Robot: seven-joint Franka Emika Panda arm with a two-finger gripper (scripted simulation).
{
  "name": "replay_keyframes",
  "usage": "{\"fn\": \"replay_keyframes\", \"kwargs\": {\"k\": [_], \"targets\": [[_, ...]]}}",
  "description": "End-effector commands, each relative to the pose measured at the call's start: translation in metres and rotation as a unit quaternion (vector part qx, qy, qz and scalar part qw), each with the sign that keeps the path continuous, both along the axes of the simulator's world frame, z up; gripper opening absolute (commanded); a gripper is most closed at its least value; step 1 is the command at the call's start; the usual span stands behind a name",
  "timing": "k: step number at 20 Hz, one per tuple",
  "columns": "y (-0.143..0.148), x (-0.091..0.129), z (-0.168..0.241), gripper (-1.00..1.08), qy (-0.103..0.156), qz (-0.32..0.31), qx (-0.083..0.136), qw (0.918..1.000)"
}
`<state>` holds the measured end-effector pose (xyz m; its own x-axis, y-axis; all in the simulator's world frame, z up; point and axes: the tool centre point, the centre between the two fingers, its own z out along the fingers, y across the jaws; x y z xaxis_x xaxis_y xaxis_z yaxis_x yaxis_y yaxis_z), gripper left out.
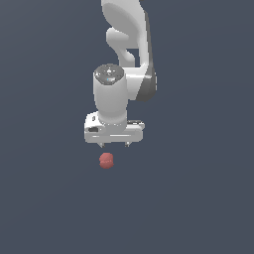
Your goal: Pick up the object and move it to a goal position.
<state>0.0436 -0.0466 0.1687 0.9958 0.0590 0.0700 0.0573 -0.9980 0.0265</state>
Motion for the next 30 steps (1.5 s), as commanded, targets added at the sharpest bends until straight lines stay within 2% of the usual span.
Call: {"fn": "replay_keyframes", "kwargs": {"k": [1, 12, 21, 30], "targets": [[-0.013, 0.004, -0.020, 1.00, 0.010, 0.008, 0.001, 0.9999], [-0.046, 0.009, -0.075, 1.00, 0.034, 0.031, 0.009, 0.9989], [-0.049, 0.008, -0.084, 1.00, 0.036, 0.032, 0.010, 0.9988], [-0.049, 0.007, -0.125, 1.00, 0.036, 0.033, 0.010, 0.9988]]}}
